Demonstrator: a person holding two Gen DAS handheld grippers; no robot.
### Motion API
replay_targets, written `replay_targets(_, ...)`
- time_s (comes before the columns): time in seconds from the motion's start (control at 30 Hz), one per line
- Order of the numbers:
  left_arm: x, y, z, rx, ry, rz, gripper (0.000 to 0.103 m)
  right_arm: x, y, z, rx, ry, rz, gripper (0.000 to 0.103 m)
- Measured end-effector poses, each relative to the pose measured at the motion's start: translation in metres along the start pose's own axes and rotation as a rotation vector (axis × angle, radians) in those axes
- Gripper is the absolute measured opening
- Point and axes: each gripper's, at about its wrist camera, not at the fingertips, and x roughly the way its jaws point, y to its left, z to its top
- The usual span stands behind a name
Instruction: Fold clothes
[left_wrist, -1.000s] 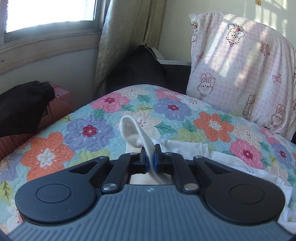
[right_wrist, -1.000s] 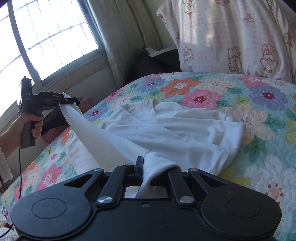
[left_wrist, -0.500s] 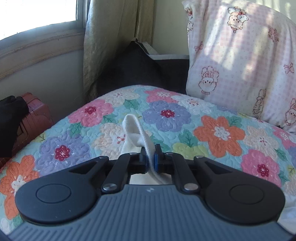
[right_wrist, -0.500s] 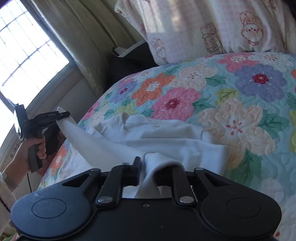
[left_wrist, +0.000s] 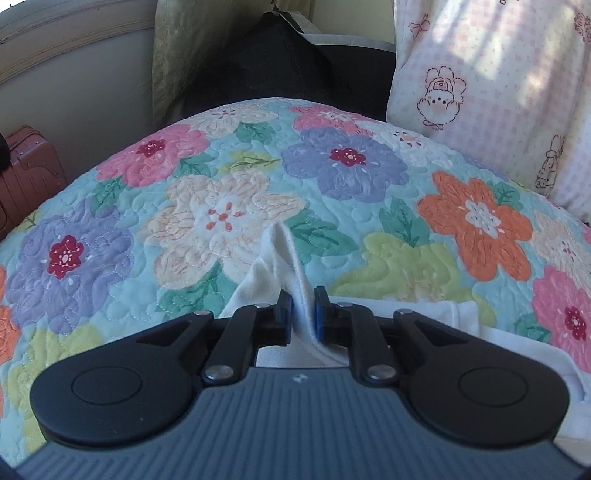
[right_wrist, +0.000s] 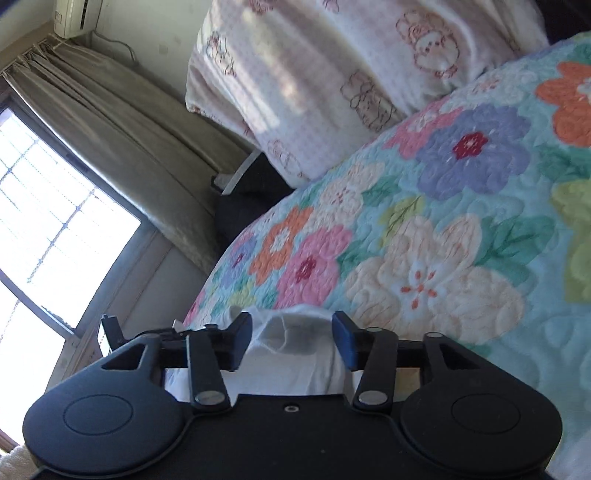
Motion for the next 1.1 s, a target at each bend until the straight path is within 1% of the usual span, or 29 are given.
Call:
replay_targets(0.07, 0.002, -0.001, 0.003, 0.026, -0.013, -0.008, 0.018, -0.001, 0.003, -0.002, -0.069, 0.020, -0.016, 0.058)
replay_targets(0.1, 0.003, -0.001, 0.005, 0.040, -0.020, -0.012, 0.019, 0.001, 0.008, -0.005, -0.127, 0.038, -0.024, 0.058)
replay_targets(0.17, 0.001, -0.002, 0.009, 0.065, -0.046, -0.018, 0.020, 0.005, 0.024, -0.017, -0.286, 0.073, -0.049, 0.058)
replay_targets(0.2, -0.001, 0.000, 0.012, 0.070, -0.054, -0.026, 0.020, 0.008, 0.031, -0.025, -0.386, 0.094, -0.066, 0.058)
replay_targets(0.27, -0.005, 0.003, 0.019, 0.075, -0.070, -0.051, 0.024, 0.019, 0.042, -0.039, -0.546, 0.113, -0.127, 0.059)
replay_targets(0.3, -0.008, 0.003, 0.022, 0.082, -0.085, -0.053, 0.026, 0.025, 0.046, -0.045, -0.610, 0.108, -0.175, 0.059)
replay_targets(0.37, -0.015, 0.004, 0.025, 0.097, -0.121, -0.031, 0.041, 0.035, 0.048, -0.044, -0.644, 0.078, -0.239, 0.059)
replay_targets(0.43, -0.020, 0.007, 0.026, 0.091, -0.144, -0.035, 0.048, 0.046, 0.042, -0.034, -0.582, 0.045, -0.259, 0.059)
replay_targets(0.5, -0.023, 0.012, 0.026, 0.078, -0.137, -0.050, 0.048, 0.054, 0.033, -0.020, -0.502, 0.019, -0.285, 0.058)
replay_targets(0.57, -0.024, 0.018, 0.017, 0.078, -0.108, -0.046, 0.050, 0.061, 0.026, -0.013, -0.452, 0.008, -0.358, 0.057)
replay_targets(0.6, -0.024, 0.021, 0.012, 0.080, -0.090, -0.042, 0.051, 0.063, 0.023, -0.011, -0.433, 0.008, -0.393, 0.055)
replay_targets(0.67, -0.025, 0.028, -0.004, 0.108, -0.039, -0.035, 0.052, 0.061, 0.020, -0.011, -0.405, 0.021, -0.441, 0.054)
replay_targets(0.73, -0.023, 0.032, -0.024, 0.189, 0.019, -0.003, 0.052, 0.057, 0.019, -0.017, -0.392, 0.031, -0.469, 0.054)
replay_targets(0.77, -0.022, 0.034, -0.034, 0.241, 0.050, 0.028, 0.053, 0.054, 0.020, -0.019, -0.387, 0.033, -0.480, 0.054)
replay_targets(0.8, -0.023, 0.037, -0.043, 0.269, 0.060, 0.046, 0.054, 0.050, 0.020, -0.022, -0.381, 0.035, -0.491, 0.055)
replay_targets(0.83, -0.025, 0.041, -0.051, 0.296, 0.069, 0.064, 0.055, 0.045, 0.021, -0.024, -0.360, 0.036, -0.490, 0.055)
replay_targets(0.9, -0.037, 0.054, -0.061, 0.291, 0.062, 0.099, 0.060, 0.031, 0.023, -0.028, -0.298, 0.038, -0.465, 0.056)
replay_targets(0.93, -0.041, 0.061, -0.064, 0.268, 0.079, 0.129, 0.066, 0.023, 0.024, -0.032, -0.264, 0.049, -0.433, 0.057)
replay_targets(0.97, -0.046, 0.069, -0.067, 0.243, 0.110, 0.187, 0.069, 0.016, 0.024, -0.037, -0.230, 0.063, -0.396, 0.057)
replay_targets(1.03, -0.063, 0.082, -0.075, 0.189, 0.111, 0.212, 0.070, 0.004, 0.023, -0.050, -0.164, 0.099, -0.329, 0.062)
replay_targets(1.1, -0.090, 0.087, -0.087, 0.165, 0.071, 0.191, 0.070, -0.004, 0.021, -0.065, -0.109, 0.157, -0.264, 0.063)
